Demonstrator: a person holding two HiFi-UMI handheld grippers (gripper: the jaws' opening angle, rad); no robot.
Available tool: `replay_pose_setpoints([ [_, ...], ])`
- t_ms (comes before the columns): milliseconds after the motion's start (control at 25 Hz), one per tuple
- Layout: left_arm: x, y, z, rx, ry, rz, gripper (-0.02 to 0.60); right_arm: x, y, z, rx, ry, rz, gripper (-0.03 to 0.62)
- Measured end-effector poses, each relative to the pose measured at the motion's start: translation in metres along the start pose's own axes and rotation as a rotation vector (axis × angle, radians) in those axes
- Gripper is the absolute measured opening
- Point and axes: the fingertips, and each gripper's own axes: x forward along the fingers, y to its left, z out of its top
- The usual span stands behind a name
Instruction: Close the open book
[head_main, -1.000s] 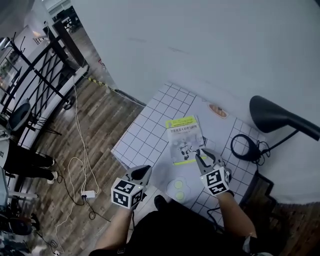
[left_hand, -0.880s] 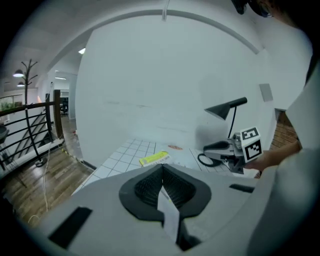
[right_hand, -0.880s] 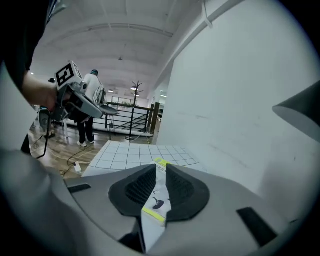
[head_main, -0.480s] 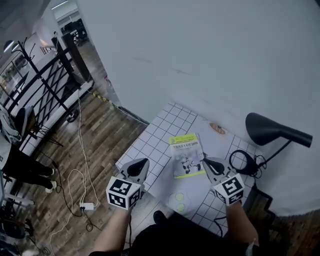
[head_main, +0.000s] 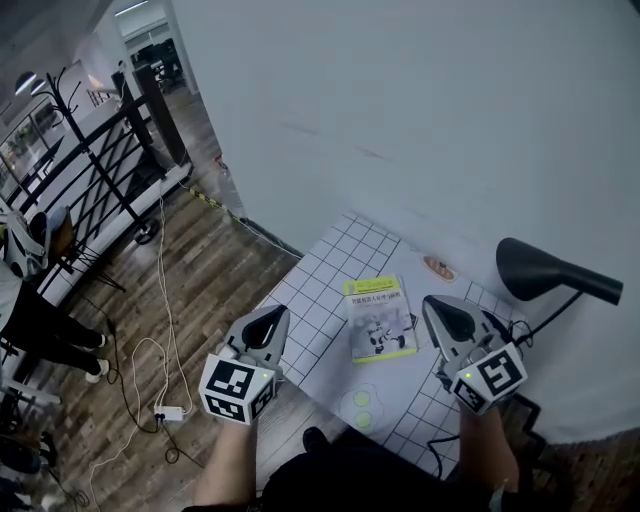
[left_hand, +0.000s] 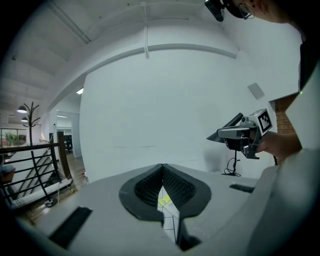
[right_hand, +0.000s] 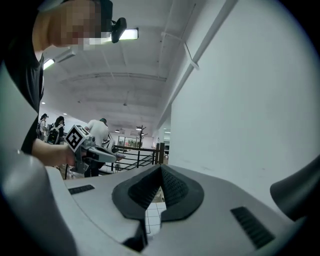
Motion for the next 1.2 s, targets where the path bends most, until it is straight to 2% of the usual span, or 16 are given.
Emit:
replay_pose_setpoints([
  [200,-0.013,0.014,0.012,-0.072,-0.062,0.006,0.009,-0.002,0.015,0.029,-0.022,-0.069,-0.006,0.003],
  [440,-0.02,0.021,0.003,-0.106,-0.065,0.022,0.009,-0.002,0.013,0.009,0.051,-0.048,-0.036,0.003],
  [1200,-0.023,0.024,-0.014,-0.103,-0.031,0.025,0.009,0.002,0.019,-0.011,0.078,-0.011,-0.047,0.003],
])
